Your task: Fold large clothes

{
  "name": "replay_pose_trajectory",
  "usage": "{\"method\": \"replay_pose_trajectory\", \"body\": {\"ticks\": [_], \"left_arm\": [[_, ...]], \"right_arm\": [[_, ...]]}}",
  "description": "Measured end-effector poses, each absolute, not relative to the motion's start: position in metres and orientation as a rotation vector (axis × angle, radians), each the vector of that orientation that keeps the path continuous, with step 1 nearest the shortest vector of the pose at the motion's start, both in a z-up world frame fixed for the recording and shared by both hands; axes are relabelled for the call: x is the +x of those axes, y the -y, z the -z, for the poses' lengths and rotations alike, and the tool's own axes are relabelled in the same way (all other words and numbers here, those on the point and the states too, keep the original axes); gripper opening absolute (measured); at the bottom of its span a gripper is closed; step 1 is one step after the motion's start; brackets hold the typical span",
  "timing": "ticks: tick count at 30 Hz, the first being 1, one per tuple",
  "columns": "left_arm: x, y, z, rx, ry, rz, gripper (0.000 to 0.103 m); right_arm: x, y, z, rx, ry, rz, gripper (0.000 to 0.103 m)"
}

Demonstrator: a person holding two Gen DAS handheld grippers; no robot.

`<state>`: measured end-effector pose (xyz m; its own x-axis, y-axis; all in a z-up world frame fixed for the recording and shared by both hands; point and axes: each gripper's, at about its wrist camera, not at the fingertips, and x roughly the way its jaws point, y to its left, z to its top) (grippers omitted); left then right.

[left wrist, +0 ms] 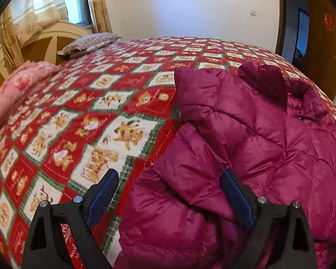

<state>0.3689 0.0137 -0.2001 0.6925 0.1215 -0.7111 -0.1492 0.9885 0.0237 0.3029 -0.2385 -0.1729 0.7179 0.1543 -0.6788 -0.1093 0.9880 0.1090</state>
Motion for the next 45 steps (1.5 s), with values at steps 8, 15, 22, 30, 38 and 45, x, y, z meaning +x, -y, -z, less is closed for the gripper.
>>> {"method": "replay_pose_trajectory", "body": {"ticks": [8,15,22,30,38,45], "left_arm": [[0.371,-0.021,0.209,-0.088,-0.816,-0.126,0.093],[0.371,-0.026,0.213,-0.13,-0.832,-0.112,0.093],[0.37,-0.027,0.216,-0.133,-0.846,-0.112,0.093],[0.37,-0.024,0.218,-0.115,-0.859,-0.119,0.094],[0.371,-0.031,0.194,-0.15,-0.904,-0.085,0.094],[0.391,-0.022,0.126,-0.113,-0.753,-0.05,0.094]], "right_arm": [[0.299,0.24,0.19,0.058,-0.745,-0.133,0.035],[0.298,0.24,0.195,0.072,-0.748,-0.125,0.034],[0.3,0.237,0.198,0.05,-0.762,-0.114,0.034],[0.299,0.238,0.2,0.056,-0.769,-0.115,0.034],[0.299,0.239,0.193,0.047,-0.778,-0.142,0.035],[0.313,0.281,0.147,0.131,-0.694,-0.134,0.035]]}}
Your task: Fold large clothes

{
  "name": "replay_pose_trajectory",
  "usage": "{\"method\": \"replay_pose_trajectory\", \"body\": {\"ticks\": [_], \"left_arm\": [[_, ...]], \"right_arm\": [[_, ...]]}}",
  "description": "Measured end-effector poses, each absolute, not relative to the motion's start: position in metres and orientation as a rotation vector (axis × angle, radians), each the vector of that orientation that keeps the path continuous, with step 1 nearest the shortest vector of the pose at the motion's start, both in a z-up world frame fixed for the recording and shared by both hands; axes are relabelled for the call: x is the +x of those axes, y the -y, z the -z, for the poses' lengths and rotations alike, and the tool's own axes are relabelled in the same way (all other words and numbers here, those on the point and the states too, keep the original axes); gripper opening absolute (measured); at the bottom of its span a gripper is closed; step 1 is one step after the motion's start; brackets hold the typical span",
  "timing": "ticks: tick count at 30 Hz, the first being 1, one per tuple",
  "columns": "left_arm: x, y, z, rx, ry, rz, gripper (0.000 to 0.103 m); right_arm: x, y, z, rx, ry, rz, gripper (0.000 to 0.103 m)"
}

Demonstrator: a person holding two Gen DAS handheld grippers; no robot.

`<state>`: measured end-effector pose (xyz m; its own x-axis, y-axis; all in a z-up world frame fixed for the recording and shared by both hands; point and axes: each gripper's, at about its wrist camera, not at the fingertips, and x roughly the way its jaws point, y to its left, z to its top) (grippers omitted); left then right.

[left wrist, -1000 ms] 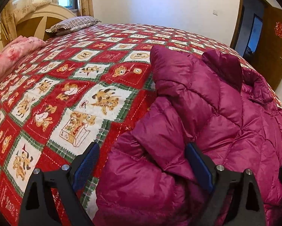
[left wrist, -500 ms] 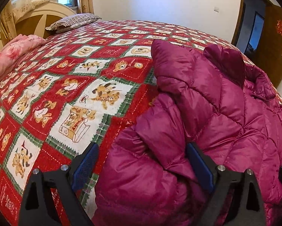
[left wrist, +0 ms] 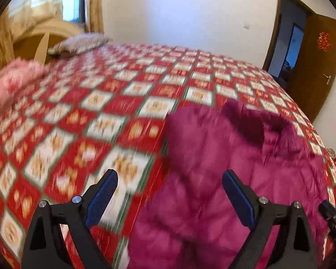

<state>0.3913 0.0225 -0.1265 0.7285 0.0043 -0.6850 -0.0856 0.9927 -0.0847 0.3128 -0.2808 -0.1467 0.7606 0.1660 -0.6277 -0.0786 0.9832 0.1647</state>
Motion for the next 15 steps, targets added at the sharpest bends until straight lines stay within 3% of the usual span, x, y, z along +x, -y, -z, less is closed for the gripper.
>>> {"method": "replay_pose_trajectory", "body": {"ticks": [7,15], "left_arm": [[0.471,0.01,0.149,-0.046,-0.774,-0.066,0.094],[0.499,0.017,0.214,-0.004,-0.913,-0.115,0.094]], "right_arm": [[0.38,0.332,0.137,0.162,-0.677,0.046,0.035],[0.415,0.339,0.189,0.108,-0.798,0.039,0.035]]}}
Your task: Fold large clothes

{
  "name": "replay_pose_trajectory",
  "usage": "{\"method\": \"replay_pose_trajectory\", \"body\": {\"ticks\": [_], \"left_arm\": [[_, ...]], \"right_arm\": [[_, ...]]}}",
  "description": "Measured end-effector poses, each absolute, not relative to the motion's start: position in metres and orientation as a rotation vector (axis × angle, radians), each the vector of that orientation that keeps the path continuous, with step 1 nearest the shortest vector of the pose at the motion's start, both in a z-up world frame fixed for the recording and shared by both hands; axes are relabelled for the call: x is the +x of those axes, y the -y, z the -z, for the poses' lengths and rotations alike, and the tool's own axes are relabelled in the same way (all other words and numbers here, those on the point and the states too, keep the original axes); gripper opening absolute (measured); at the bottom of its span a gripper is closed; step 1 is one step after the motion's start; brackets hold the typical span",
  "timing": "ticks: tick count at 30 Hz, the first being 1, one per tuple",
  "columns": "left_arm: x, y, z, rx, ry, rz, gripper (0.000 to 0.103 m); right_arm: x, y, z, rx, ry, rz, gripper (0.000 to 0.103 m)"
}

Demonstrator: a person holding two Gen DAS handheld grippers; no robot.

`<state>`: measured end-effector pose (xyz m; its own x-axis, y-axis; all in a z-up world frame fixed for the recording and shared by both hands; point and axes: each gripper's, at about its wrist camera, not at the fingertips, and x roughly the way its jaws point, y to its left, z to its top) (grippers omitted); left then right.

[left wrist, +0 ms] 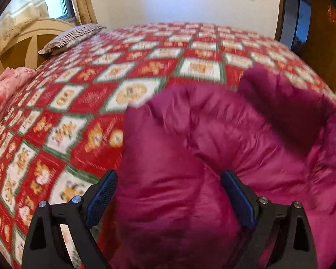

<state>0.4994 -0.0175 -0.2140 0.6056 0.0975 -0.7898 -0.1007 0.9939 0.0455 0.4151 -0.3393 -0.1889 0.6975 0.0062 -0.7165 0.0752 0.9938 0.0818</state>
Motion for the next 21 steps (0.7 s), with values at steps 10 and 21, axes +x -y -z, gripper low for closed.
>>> {"method": "replay_pose_trajectory", "body": {"ticks": [10,21], "left_arm": [[0.5016,0.0163,0.2243,-0.052,-0.918,-0.107,0.095],[0.5004,0.0205,0.2246,-0.017,-0.909,-0.137,0.098]], "right_arm": [[0.415,0.3373,0.196,0.084,-0.79,0.048,0.036],[0.4167,0.336,0.1974,0.071,-0.787,0.056,0.036]]}}
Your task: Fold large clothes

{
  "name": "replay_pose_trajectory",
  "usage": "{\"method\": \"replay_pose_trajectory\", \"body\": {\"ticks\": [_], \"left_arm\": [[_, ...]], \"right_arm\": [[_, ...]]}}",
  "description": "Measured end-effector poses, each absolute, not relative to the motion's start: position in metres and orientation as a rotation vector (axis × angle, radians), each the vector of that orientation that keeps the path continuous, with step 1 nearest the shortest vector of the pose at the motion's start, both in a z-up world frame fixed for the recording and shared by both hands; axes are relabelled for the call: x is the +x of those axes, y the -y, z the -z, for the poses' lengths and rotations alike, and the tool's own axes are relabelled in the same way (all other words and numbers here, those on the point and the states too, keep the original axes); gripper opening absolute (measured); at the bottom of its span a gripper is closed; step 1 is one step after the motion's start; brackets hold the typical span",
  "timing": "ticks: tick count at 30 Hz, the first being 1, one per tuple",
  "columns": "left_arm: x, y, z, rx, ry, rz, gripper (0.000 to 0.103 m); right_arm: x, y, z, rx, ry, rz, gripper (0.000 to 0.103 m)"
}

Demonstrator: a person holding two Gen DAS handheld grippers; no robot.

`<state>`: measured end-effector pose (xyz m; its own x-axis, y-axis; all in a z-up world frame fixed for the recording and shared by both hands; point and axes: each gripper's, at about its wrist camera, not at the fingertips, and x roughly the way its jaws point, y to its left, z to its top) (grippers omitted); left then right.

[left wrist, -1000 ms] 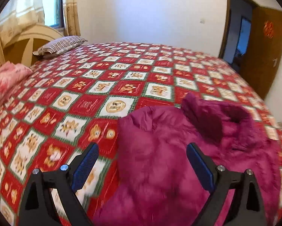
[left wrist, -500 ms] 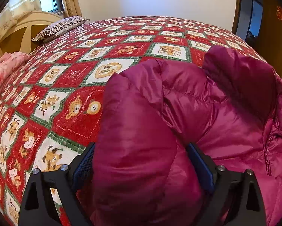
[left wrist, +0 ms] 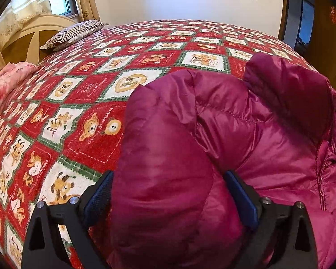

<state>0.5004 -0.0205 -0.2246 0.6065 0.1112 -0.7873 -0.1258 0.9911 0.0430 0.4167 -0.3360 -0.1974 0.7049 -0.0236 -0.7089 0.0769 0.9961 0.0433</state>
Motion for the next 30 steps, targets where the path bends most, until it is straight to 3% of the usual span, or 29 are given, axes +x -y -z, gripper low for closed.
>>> {"method": "replay_pose_trajectory", "body": {"ticks": [16,19,21,25,30], "left_arm": [[0.505,0.017,0.22,-0.025,-0.963,-0.124,0.101],[0.501,0.013,0.19,-0.049,-0.951,-0.117,0.101],[0.498,0.011,0.148,-0.076,-0.842,-0.071,0.101],[0.52,0.027,0.1,-0.08,-0.773,0.0,0.101],[0.559,0.078,0.104,0.093,-0.783,0.033,0.101]], "right_arm": [[0.418,0.337,0.198,0.075,-0.792,0.047,0.038],[0.422,0.343,0.187,0.083,-0.834,-0.018,0.056],[0.42,0.346,0.169,0.097,-0.814,-0.033,0.077],[0.438,0.343,0.123,0.081,-0.736,-0.036,0.081],[0.484,0.316,0.11,0.043,-0.768,-0.085,0.082]]}}
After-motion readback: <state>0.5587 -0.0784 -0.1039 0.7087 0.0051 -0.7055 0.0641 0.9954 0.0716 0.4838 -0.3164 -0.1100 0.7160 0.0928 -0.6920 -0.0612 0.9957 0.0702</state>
